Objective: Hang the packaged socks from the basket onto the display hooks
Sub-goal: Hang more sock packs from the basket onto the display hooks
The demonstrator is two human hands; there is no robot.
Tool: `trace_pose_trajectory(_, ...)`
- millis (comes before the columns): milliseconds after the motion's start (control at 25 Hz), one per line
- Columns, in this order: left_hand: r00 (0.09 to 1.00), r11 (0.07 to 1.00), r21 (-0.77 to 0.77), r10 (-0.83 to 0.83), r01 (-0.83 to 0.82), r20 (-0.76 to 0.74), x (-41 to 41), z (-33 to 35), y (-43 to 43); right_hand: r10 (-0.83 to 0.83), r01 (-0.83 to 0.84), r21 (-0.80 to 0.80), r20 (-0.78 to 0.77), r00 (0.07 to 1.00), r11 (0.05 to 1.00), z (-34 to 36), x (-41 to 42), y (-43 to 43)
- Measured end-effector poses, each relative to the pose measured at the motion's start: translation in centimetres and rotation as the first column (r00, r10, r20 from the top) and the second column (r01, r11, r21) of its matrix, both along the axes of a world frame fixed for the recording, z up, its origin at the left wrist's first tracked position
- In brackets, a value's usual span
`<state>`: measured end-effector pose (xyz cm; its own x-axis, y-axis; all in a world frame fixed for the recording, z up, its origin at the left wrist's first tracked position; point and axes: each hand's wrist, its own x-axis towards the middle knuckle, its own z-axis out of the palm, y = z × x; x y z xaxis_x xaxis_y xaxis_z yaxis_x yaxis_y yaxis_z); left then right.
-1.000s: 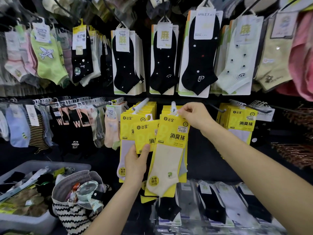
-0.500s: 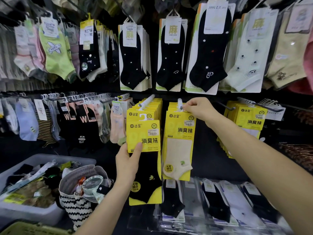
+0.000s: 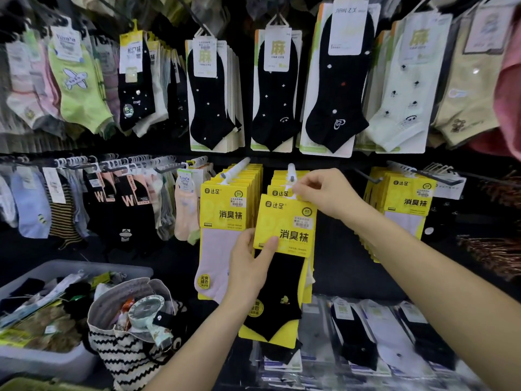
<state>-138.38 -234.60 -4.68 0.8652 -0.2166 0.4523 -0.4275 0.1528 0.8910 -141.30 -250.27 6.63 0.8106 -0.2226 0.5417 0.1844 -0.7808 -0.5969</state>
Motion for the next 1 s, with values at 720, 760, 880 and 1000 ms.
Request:
trace_pose_trajectory(720,0.972,0.966,0.133,0.229,-0.22,-0.058,3.1,-0.3,-3.7,-0.132,0.128,0.069,0.059,0.99,0.989,-0.6,2.4,-1.3)
trace_pose_trajectory(760,0.971,0.962,0.14,0.239,-0.234,-0.02,2.9,-0.1,-3.9,-0.145,0.144,0.026,0.069,0.987,0.989,-1.0,2.2,-1.3)
trace_pose_trajectory(880,0.966,0.962,0.115,0.235,-0.247,0.106,2.8,1.6,-4.6,-0.224,0.224,0.001,0.063,0.973,0.975,-3.2,1.3,-1.4)
trace_pose_trajectory(1000,0.983,0.98,0.107,0.157,-0.167,0.096,4.1,4.5,-5.8,-0.129,0.125,0.11,0.028,0.991,0.986,-5.5,0.7,-1.1)
